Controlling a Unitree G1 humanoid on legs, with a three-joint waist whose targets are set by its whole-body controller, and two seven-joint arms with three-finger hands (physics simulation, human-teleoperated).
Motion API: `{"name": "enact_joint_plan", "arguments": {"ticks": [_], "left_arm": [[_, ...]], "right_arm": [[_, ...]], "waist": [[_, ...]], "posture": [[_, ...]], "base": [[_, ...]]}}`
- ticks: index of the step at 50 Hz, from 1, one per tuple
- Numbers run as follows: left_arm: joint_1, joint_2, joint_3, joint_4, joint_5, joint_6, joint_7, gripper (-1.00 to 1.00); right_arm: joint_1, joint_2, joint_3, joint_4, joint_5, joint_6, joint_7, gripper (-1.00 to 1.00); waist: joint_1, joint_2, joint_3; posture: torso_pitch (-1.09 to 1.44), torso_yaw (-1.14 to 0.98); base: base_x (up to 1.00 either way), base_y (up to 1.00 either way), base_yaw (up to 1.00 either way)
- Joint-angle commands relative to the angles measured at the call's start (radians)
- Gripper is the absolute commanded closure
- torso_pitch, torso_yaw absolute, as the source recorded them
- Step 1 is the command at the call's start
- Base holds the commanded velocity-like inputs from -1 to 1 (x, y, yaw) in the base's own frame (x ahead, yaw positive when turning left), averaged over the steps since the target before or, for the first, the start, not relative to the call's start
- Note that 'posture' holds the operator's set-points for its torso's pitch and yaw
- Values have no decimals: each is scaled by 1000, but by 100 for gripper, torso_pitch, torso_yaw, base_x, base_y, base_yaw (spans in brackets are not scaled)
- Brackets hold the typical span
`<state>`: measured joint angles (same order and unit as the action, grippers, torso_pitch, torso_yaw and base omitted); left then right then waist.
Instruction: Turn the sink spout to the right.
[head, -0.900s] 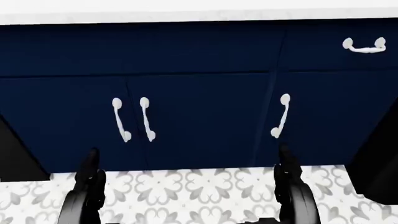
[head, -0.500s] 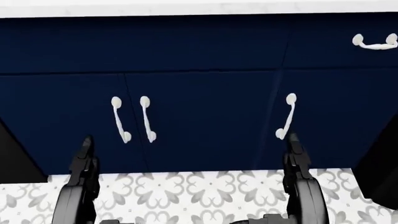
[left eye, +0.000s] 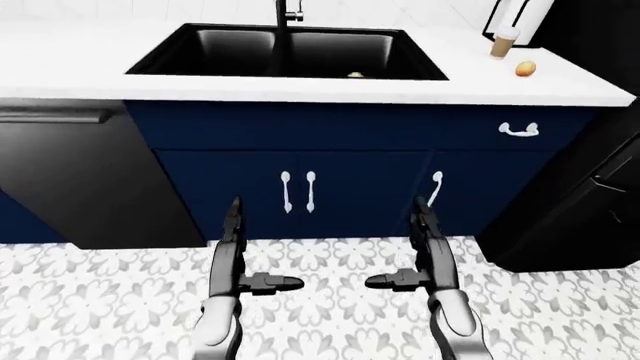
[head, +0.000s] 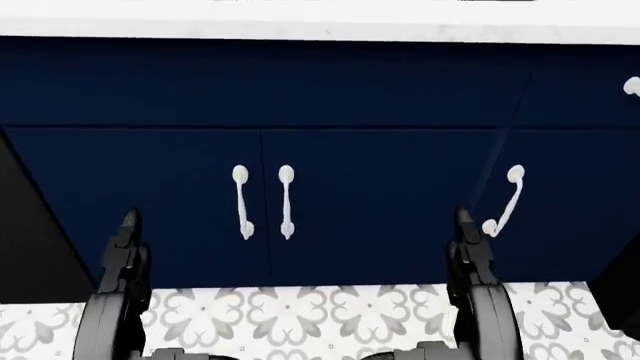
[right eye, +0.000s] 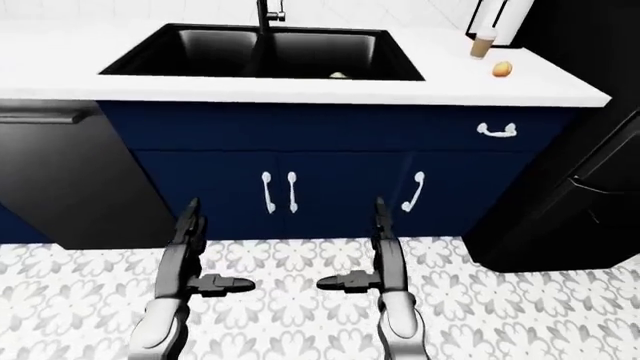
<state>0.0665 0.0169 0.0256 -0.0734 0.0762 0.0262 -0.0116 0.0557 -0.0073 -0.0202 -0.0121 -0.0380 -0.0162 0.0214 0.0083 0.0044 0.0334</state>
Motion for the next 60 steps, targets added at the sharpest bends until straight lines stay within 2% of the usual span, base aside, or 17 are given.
{"name": "enact_joint_plan", "arguments": {"ticks": [1,3,4,7,8,10,14,18,22,28,32,38,46,51,55,56,60], "left_arm": [[-19,1,3,-19,-1,-32,2,-100],[-20,3,6,-31,-3,-18,-2,-100],[-41,6,13,-33,-8,5,-5,-100],[-146,20,55,-96,-54,136,0,-100],[-182,30,65,-111,-70,184,-1,-100],[-282,59,93,-108,-97,266,9,-100],[-452,120,130,-67,-143,382,33,-100],[-603,180,142,-13,-161,466,58,-100],[-786,248,161,162,-180,478,72,-100],[-953,317,168,289,-208,517,94,-100],[-1068,362,166,429,-205,483,82,-100],[-1176,396,162,604,-184,410,79,-100],[-1196,417,157,633,-169,408,78,-100],[-1302,440,148,798,-138,354,66,-100],[-1334,447,146,814,-126,361,61,-100],[-1343,449,145,822,-122,360,59,-100],[-1391,460,148,860,-117,364,54,-100]], "right_arm": [[-13,-6,-5,-55,7,11,0,-100],[-20,-7,-11,10,10,-44,-1,-100],[-32,-14,-19,-23,17,4,2,-100],[-112,-43,-73,-66,89,112,39,-100],[-141,-57,-92,-64,101,139,39,-100],[-177,-80,-119,-30,118,135,54,-100],[-284,-141,-151,-78,113,298,40,-100],[-422,-215,-193,-136,126,493,46,-100],[-606,-307,-226,-176,141,730,30,-100],[-787,-403,-241,-141,188,863,58,-100],[-900,-488,-220,-58,156,889,112,-100],[-1026,-535,-206,39,143,920,175,-100],[-1085,-550,-193,80,74,930,207,-100],[-1139,-570,-197,143,55,933,235,-100],[-1159,-573,-188,165,33,943,242,-100],[-1162,-572,-187,166,29,945,244,-100],[-1173,-568,-189,181,20,941,253,-100]], "waist": [[0,11,-9],[7,1,-8],[8,-7,-7],[18,-72,-17],[15,-42,-12],[14,-36,-22],[6,-22,-35],[-1,-16,-47],[2,-16,-46],[-4,-22,-39],[-3,-25,-34],[-3,-23,-27],[-4,-20,-27],[-2,-21,-24],[-2,-20,-23],[-3,-16,-46],[-3,-16,-5]], "posture": [[0,0],[0,0],[0,0],[0,0],[0,0],[0,0],[0,0],[0,0],[0,0],[0,0],[0,0],[0,0],[0,0],[0,0],[0,0],[0,0],[0,0]], "base": [[0,0,0],[0,0,0],[0,0,0],[0,0,0],[0,0,0],[0,0,0],[0,0,0],[0,0,0],[0,0,0],[0,0,0],[0,0,0],[0,0,0],[0,0,0],[0,0,0],[0,0,0],[5,0,0],[23,0,0]]}}
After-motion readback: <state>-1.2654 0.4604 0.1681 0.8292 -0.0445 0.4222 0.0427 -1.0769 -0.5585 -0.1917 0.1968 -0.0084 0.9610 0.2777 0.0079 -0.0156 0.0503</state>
